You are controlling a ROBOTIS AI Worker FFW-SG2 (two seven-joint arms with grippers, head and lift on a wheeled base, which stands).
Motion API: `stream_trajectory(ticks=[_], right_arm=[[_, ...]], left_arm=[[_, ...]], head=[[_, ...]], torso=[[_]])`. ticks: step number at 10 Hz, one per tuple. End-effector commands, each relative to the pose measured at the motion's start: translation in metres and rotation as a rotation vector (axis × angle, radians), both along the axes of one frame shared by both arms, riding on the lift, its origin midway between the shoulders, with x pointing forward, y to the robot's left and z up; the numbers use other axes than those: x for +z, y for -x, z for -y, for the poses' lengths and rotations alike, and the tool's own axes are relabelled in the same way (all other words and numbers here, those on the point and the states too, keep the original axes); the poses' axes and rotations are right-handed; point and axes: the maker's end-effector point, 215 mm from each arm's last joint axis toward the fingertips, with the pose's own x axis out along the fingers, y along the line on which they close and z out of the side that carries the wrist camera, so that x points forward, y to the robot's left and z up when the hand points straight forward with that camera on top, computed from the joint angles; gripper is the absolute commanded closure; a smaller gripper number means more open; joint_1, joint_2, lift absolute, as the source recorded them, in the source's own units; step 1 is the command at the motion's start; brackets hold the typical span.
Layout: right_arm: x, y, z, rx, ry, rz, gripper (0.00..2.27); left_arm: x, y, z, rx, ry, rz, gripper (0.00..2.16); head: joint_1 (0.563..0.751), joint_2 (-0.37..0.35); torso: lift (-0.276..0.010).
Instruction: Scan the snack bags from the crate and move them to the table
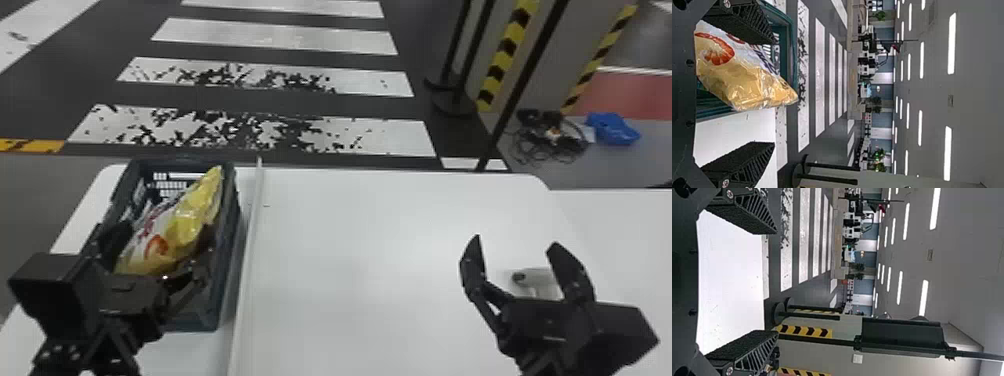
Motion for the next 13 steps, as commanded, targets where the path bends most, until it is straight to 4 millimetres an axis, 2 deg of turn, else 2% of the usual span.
stream_trajectory(ticks=[1,4,8,11,12,13], right_arm=[[-0.001,0.000,-0.001,0.002,0.003,-0.004,0.09],[-0.005,0.003,-0.003,0.005,0.011,-0.013,0.09],[-0.007,0.002,-0.002,0.004,0.015,-0.022,0.09],[-0.011,0.001,-0.001,0.003,0.021,-0.033,0.09],[-0.011,0.000,-0.001,0.005,0.022,-0.034,0.09],[-0.012,-0.001,0.000,0.005,0.023,-0.035,0.09]], left_arm=[[-0.004,-0.007,-0.006,0.007,0.006,-0.005,0.08],[-0.013,-0.022,-0.007,0.008,-0.004,-0.008,0.08],[-0.028,-0.035,0.013,-0.016,-0.003,-0.017,0.08],[-0.033,-0.044,0.011,-0.008,-0.007,-0.018,0.08],[-0.036,-0.045,0.010,-0.003,-0.006,-0.022,0.09],[-0.037,-0.046,0.010,-0.003,-0.005,-0.023,0.21]], head=[[0.695,-0.086],[0.695,-0.071],[0.695,-0.082],[0.695,-0.094],[0.695,-0.094],[0.695,-0.092]], torso=[[-0.095],[-0.095],[-0.095],[-0.095],[-0.095],[-0.095]])
